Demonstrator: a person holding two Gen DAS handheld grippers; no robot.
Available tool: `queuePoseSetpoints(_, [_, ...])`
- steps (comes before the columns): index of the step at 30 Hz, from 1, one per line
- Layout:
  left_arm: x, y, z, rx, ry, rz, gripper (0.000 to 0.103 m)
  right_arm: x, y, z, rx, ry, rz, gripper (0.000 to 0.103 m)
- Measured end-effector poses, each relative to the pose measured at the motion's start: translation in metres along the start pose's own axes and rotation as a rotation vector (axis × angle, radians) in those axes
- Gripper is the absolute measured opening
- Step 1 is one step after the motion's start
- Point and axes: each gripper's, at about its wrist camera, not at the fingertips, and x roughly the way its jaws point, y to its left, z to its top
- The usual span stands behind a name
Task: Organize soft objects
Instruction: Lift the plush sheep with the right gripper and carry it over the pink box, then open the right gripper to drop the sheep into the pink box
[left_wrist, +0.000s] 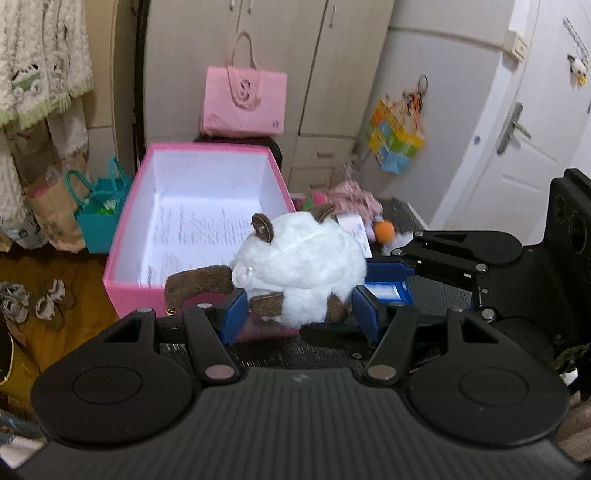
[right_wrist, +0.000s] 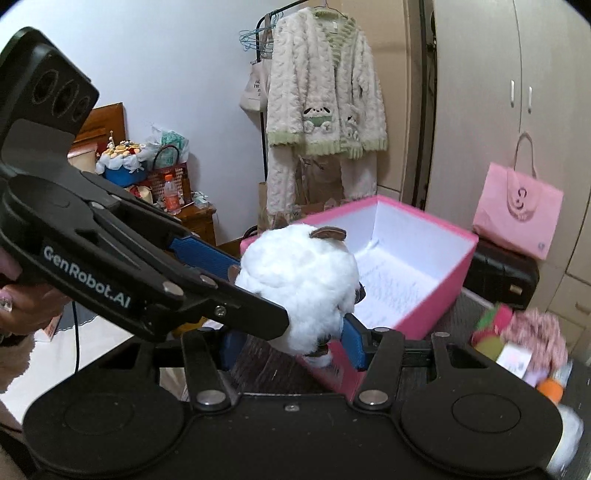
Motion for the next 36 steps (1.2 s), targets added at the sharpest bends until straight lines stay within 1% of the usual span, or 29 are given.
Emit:
queuePoseSetpoints(5, [0.015, 0.027, 0.028, -0.024, -0.009, -0.006, 0.06, 0.023, -0.004, 0.026, -0.031, -0.012, -0.009, 0.06])
queuePoseSetpoints(9, [0.04, 0.057, 0.046, -0.082, 0.018, -0.007, 0.06, 0.061, -0.016, 0.041, 0.014, 0.021, 0.032, 0.06])
queuePoseSetpoints(12, [0.068, 0.082, 0.055, -0.133, 0.082, -0.019, 0.06, 0.089, -0.031, 0.046, 0.051, 0.078, 0.07, 0.06])
queuePoseSetpoints(15, [0.095, 0.102, 0.058, -0.182, 0.151, -0.023, 0.06, 0.116, -0.044, 0.048, 0.059, 0.137, 0.093, 0.06])
queuePoseSetpoints(19, [0.122, 0.121, 0.056, -0.232, 0.22, -0.03, 0.06, 0.148, -0.056, 0.05, 0.064, 0.21, 0.111, 0.059])
queuePoseSetpoints(22, [0.131, 0.125, 0.053, -0.231, 0.238, -0.027, 0.06, 0.159, -0.058, 0.047, 0.039, 0.241, 0.116, 0.059])
queuePoseSetpoints(24, [0.129, 0.123, 0.049, -0.223, 0.233, -0.031, 0.06, 0.16, -0.058, 0.047, 0.026, 0.261, 0.127, 0.059])
queuePoseSetpoints(27, [0.127, 0.122, 0.049, -0.198, 0.226, -0.027, 0.06, 0.158, -0.055, 0.047, -0.017, 0.265, 0.142, 0.06])
queuePoseSetpoints(32, [0.128, 0.113, 0.046, -0.124, 0.215, 0.026, 0.06, 0.169, -0.059, 0.043, -0.019, 0.305, 0.159, 0.059])
queuePoseSetpoints(36, [0.119, 0.11, 0.047, -0.075, 0.201, 0.047, 0.064, 0.166, -0.062, 0.038, -0.033, 0.302, 0.141, 0.06])
